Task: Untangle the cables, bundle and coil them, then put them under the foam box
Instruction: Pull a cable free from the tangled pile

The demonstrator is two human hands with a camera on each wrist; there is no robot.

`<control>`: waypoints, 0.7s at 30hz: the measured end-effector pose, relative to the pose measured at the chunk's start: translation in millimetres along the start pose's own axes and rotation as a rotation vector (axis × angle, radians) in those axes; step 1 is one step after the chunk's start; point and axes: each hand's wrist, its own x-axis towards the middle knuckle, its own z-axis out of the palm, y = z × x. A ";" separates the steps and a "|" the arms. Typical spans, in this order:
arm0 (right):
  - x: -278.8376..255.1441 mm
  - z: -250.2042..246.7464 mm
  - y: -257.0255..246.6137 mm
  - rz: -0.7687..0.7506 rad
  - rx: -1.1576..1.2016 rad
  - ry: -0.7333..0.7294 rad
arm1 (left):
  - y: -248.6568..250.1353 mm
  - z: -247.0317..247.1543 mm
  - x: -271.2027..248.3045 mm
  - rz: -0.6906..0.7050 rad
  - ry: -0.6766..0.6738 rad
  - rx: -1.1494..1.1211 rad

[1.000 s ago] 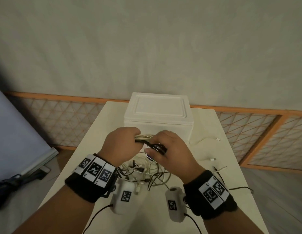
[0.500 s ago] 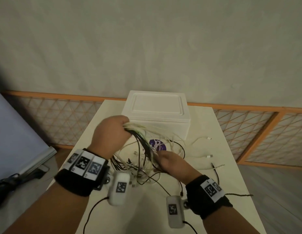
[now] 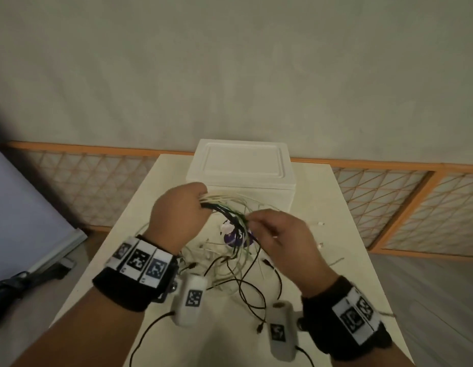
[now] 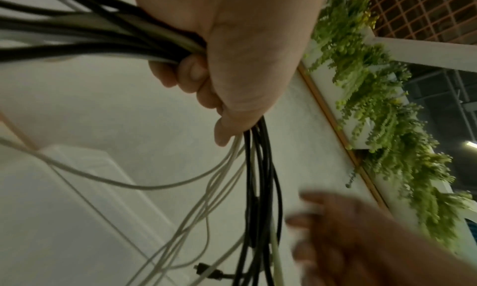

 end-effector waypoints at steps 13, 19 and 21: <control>-5.4 46.2 -0.5 -0.207 -0.317 0.209 | 14.5 18.5 -14.6 0.073 -0.109 0.010; 2.2 35.6 3.1 -0.197 -0.410 0.169 | 20.0 23.0 -25.2 0.120 -0.190 0.077; 3.8 36.1 4.5 -0.181 -0.390 0.132 | 18.5 23.1 -25.9 0.150 -0.193 0.104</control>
